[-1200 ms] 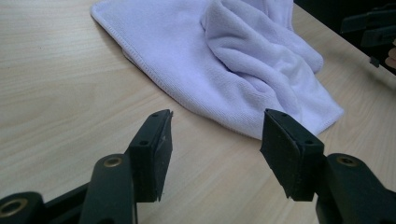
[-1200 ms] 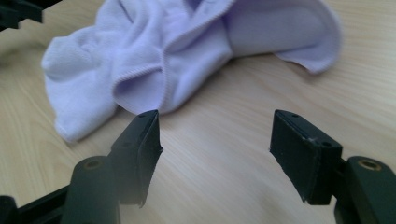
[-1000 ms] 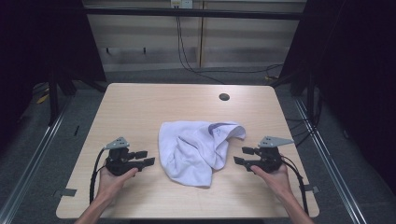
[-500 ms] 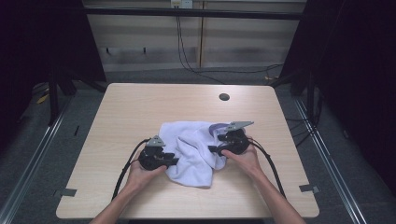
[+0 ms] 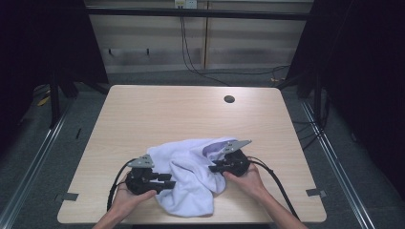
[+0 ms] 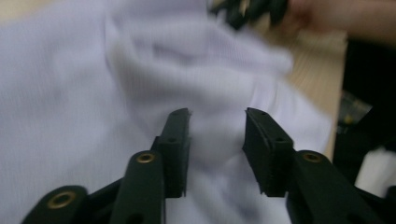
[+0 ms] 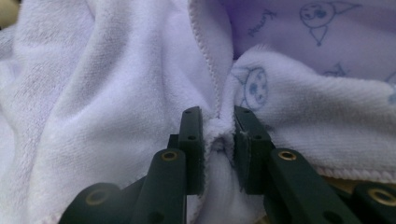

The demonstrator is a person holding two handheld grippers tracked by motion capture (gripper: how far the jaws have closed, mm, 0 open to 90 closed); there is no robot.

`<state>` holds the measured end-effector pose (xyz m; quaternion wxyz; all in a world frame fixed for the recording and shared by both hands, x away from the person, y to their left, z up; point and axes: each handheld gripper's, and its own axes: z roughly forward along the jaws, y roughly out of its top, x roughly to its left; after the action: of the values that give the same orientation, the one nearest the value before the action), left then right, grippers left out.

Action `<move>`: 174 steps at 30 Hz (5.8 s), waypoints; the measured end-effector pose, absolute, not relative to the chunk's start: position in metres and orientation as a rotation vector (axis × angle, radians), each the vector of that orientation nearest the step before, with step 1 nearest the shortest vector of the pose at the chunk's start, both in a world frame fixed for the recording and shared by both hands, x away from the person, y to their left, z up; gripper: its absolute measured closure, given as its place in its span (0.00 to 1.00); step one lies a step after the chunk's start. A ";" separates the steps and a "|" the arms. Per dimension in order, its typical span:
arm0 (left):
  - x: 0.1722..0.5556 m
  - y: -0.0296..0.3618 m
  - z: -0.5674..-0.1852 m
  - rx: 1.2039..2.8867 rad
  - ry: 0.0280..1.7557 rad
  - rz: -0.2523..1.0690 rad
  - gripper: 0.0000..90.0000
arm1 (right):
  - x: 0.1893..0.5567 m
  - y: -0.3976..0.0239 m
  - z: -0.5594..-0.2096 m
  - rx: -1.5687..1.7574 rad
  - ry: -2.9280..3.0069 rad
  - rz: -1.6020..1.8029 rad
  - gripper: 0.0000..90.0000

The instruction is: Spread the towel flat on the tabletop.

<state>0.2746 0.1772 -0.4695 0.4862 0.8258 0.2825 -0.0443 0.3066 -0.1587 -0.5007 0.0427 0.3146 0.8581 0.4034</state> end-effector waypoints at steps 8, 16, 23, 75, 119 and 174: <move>0.298 0.166 -0.479 2.068 0.749 0.007 0.70 | 0.278 -0.136 -0.498 0.950 2.667 1.311 0.66; 0.284 0.167 -0.484 2.177 0.674 -0.104 0.88 | 0.266 -0.185 -0.469 1.023 2.469 1.435 0.65; 0.293 0.163 -0.463 2.049 0.676 -0.039 0.60 | 0.295 -0.178 -0.463 1.029 2.425 1.470 0.54; 0.340 0.271 -0.333 1.384 0.801 0.240 0.93 | 0.333 -0.278 -0.324 1.096 1.978 1.484 0.95; 0.278 0.201 -0.424 1.841 0.620 -0.092 0.72 | 0.288 -0.358 -0.447 1.403 1.988 1.338 0.66; 0.289 0.190 -0.500 2.189 0.738 -0.161 0.96 | 0.218 -0.140 -0.501 0.949 2.540 1.136 0.71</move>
<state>0.2893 0.1899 -0.5001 0.4013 0.8659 0.2918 -0.0635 0.2181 -0.1398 -0.5015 0.1007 0.3211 0.8596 0.3844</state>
